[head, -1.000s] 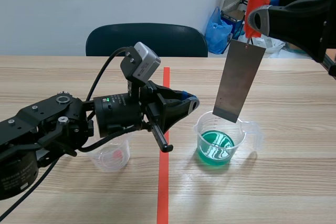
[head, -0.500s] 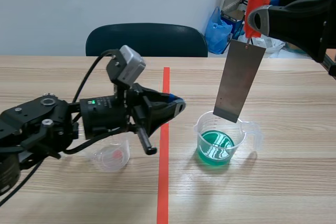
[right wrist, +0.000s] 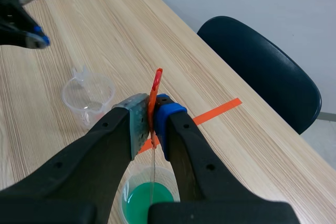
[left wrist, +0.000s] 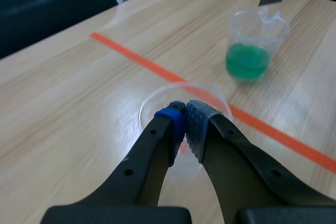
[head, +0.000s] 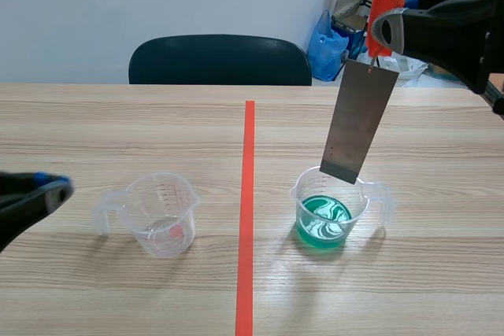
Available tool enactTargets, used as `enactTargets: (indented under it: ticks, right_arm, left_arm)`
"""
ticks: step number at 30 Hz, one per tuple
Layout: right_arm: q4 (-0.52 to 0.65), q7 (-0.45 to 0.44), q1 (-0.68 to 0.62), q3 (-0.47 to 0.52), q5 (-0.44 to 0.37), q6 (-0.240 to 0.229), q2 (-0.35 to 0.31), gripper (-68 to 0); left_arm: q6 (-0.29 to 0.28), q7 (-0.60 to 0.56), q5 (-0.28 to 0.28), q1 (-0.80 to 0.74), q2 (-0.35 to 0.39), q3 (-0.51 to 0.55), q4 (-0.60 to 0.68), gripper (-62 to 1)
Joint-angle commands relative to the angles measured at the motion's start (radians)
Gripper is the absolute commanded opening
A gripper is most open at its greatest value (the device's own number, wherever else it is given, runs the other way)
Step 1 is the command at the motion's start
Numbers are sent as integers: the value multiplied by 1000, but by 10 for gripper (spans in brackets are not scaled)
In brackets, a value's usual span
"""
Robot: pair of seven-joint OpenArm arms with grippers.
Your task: Do the redox reaction experiment
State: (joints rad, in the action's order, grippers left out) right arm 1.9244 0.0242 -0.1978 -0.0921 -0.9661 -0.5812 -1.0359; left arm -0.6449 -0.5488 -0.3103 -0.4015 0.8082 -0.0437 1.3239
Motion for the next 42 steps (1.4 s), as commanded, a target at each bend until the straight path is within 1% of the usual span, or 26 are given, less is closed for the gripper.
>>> enactTargets:
  ticks: [1, 2, 3, 6, 8, 11, 14, 17, 18, 19, 20, 21, 23, 24, 25, 26, 28, 31, 35, 36, 39, 42]
  right_arm:
    - [11, -23, 15, 15, -11, 4, 0, -669]
    - [11, -23, 15, 15, -11, 4, 0, -669]
    - [11, -23, 15, 15, -11, 4, 0, -669]
    - [11, -23, 15, 15, -11, 4, 0, -669]
    - [11, -23, 15, 15, -11, 4, 0, -669]
    - [11, -23, 15, 15, -11, 4, 0, -669]
    - [11, -23, 15, 15, -11, 4, 0, -669]
    - [11, -24, 15, 15, -11, 4, 0, -669]
    - [11, -24, 15, 15, -11, 4, 0, -669]
    - [11, -24, 15, 15, -11, 4, 0, -669]
    - [11, -24, 15, 15, -11, 4, 0, -669]
    - [11, -24, 15, 15, -11, 4, 0, -669]
    - [11, -24, 15, 15, -11, 4, 0, -669]
    - [11, -24, 15, 15, -11, 4, 0, -669]
    - [11, -24, 15, 15, -11, 4, 0, -669]
    - [11, -24, 15, 15, -11, 4, 0, -669]
    - [11, -24, 15, 15, -11, 4, 0, -669]
    - [11, -24, 15, 15, -11, 4, 0, -669]
    - [11, -27, 15, 15, -11, 4, 0, -669]
    - [11, -30, 15, 15, -11, 4, 0, -669]
    - [11, -30, 15, 15, -11, 4, 0, -669]
    - [11, -30, 15, 15, -11, 4, 0, -669]
  left_arm:
    - [-1, -66, -6, -101, -2, 63, -3, -584]
    - [-1, -108, 6, -173, -1, 117, -3, -584]
    - [-1, -157, 31, -241, -2, 166, -3, -584]
    - [6, -309, 115, -438, -26, 296, -3, -584]
    - [16, -402, 180, -549, -58, 368, -3, -584]
    - [74, -530, 290, -684, -127, 455, -3, -583]
    - [160, -641, 397, -788, -203, 517, -3, -582]
    - [239, -727, 508, -864, -272, 557, -3, -580]
    - [260, -748, 544, -884, -290, 567, -3, -562]
    - [274, -764, 575, -901, -304, 575, -3, -522]
    - [282, -772, 597, -914, -315, 581, -3, -460]
    - [285, -771, 613, -915, -324, 585, -3, -380]
    - [285, -767, 613, -915, -333, 588, -3, -210]
    - [284, -763, 611, -915, -334, 589, -5, -144]
    - [284, -759, 610, -915, -334, 589, -9, -93]
    - [283, -758, 605, -915, -334, 589, -12, -57]
    - [274, -758, 584, -915, -337, 589, -16, -12]
    - [263, -756, 584, -915, -343, 588, -16, 6]
    - [260, -756, 583, -915, -345, 588, -16, 7]
    - [257, -756, 579, -915, -345, 588, -16, 7]
    - [249, -756, 542, -915, -345, 589, -16, 7]
    - [229, -756, 532, -915, -345, 589, -16, 11]
